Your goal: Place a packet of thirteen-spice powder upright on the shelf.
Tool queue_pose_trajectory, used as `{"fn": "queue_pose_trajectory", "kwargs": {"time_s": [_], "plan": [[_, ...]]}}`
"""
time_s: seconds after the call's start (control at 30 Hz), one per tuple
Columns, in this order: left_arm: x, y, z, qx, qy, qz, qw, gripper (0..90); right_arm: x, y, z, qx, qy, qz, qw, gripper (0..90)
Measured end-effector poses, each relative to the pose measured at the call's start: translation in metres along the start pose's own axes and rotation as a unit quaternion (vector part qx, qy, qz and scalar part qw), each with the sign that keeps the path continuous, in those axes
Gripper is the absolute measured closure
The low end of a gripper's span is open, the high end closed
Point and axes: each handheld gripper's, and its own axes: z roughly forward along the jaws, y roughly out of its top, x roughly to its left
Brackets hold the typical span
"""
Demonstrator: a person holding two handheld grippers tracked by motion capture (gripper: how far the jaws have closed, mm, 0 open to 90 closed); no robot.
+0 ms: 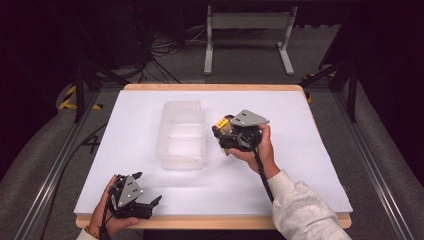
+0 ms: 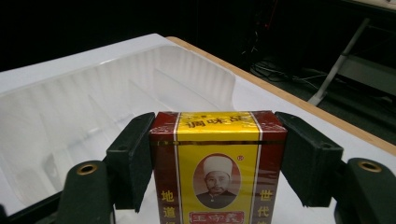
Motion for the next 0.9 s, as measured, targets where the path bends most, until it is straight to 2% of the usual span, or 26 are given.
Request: {"fn": "queue_pose_trajectory", "kwargs": {"time_s": [0.07,0.27,0.4,0.47,0.67,0.9], "plan": [[0.000,0.000,0.000,-0.001,-0.001,0.001,1.0000,5.3,0.002,0.001,0.002,0.000,0.002,0.002,1.0000,32.7],[0.000,0.000,0.000,0.000,0.000,0.001,1.0000,5.2,0.023,0.006,0.018,0.000,-0.002,0.011,0.9999,32.7],[0.000,0.000,0.000,-0.002,-0.001,0.001,1.0000,5.2,0.038,0.012,0.025,-0.005,-0.004,0.010,0.9999,32.7],[0.000,0.000,0.000,-0.002,-0.001,0.003,1.0000,5.2,0.044,0.016,0.029,-0.007,-0.014,0.004,0.9999,32.6],[0.000,0.000,-0.001,-0.002,-0.002,0.003,1.0000,5.2,0.053,0.028,0.033,-0.013,-0.023,0.008,0.9996,32.6],[-0.001,0.000,-0.001,-0.002,-0.003,0.005,1.0000,5.2,0.063,0.037,0.038,-0.026,-0.019,0.036,0.9988,32.6]]}}
